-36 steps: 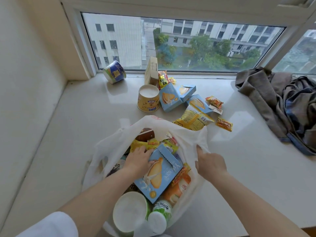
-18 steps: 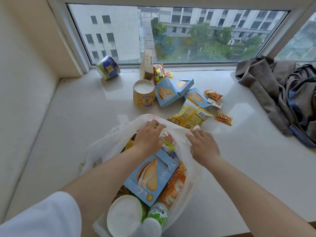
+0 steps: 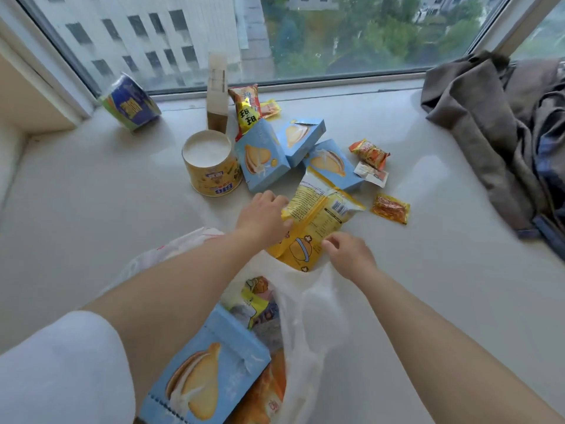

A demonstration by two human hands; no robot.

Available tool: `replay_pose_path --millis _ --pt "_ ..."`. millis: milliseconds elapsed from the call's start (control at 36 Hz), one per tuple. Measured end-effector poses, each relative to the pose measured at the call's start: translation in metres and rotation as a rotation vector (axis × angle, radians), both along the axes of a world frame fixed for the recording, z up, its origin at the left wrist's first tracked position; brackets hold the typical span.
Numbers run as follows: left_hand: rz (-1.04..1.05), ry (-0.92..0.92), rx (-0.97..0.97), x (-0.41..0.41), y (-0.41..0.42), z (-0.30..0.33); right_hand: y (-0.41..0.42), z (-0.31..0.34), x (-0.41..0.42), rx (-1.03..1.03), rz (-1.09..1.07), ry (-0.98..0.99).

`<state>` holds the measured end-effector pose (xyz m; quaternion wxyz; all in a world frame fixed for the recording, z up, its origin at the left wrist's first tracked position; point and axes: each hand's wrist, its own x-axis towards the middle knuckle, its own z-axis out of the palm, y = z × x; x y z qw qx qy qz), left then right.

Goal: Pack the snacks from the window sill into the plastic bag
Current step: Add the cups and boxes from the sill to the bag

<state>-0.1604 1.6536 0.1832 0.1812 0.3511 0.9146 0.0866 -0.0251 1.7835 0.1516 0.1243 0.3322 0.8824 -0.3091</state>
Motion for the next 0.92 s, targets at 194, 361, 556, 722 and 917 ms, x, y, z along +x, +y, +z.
replay_pose_path --millis 194,361,556,722,917 --pt "0.076 -0.134 -0.185 -0.025 0.064 -0.038 0.092 -0.04 -0.028 0.164 -0.138 -0.045" --pt "0.228 -0.343 -0.202 -0.035 0.1 -0.073 0.154 -0.076 -0.041 0.364 -0.194 -0.155" --pt "0.407 -0.425 -0.116 -0.045 0.123 -0.108 0.181 -0.119 -0.041 0.439 -0.198 -0.143" --pt "0.462 -0.46 -0.114 -0.056 0.127 -0.113 0.181 -0.138 -0.028 0.355 -0.389 0.117" --pt "0.499 -0.505 -0.085 -0.059 0.129 -0.111 0.192 -0.121 -0.048 0.716 -0.033 0.553"
